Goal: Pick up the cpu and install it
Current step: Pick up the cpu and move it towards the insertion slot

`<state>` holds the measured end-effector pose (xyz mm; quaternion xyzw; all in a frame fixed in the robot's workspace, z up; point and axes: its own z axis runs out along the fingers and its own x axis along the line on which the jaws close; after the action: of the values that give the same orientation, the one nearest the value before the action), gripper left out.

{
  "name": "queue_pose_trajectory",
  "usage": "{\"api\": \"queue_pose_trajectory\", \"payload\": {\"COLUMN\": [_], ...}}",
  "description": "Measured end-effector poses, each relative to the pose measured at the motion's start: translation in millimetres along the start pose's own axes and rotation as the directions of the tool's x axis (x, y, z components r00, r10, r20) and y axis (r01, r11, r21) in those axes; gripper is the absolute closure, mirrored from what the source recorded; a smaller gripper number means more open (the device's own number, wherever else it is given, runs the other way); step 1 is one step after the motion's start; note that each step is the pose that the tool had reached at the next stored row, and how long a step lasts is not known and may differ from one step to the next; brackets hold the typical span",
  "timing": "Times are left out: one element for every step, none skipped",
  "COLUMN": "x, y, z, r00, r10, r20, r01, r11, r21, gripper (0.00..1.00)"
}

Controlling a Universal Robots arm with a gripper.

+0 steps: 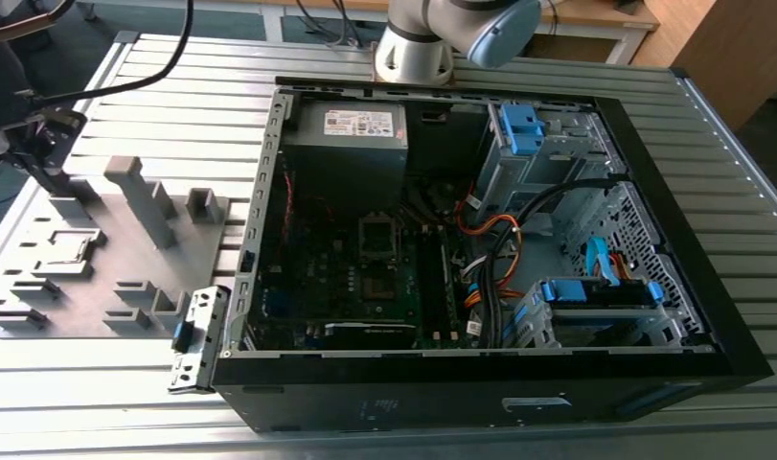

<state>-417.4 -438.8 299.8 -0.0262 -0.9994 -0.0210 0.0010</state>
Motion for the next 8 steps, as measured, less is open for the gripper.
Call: {"api": "queue_pose_trajectory", "payload": {"x": [1.5, 2.8, 4.0, 4.9, 5.7, 6.5, 7.2, 8.1], "y": [-0.2, -0.3, -0.4, -0.5, -0.6, -0.7, -0.8, -1.0], "z": [1.4, 2.8, 4.6, 6.2, 7.8, 9.3, 11.0, 12.6], "r00": [1.0, 1.0, 1.0, 1.0, 1.0, 1.0, 1.0, 1.0], "r10": [0.0, 0.0, 0.0, 0.0, 0.0, 0.0, 0.0, 0.0], "r20": [0.0001, 0.0001, 0.0003, 0.0003, 0.0002, 0.0001, 0.0002, 0.0001], "r01": [0.0, 0.0, 0.0, 0.0, 0.0, 0.0, 0.0, 0.0], "r11": [1.0, 1.0, 1.0, 1.0, 1.0, 1.0, 1.0, 1.0], "r21": [-0.0001, -0.0001, -0.0002, -0.0002, -0.0001, 0.0, -0.0001, 0.0], "gripper": [0.89, 0.89, 0.89, 0.89, 0.89, 0.89, 0.89, 0.89]}}
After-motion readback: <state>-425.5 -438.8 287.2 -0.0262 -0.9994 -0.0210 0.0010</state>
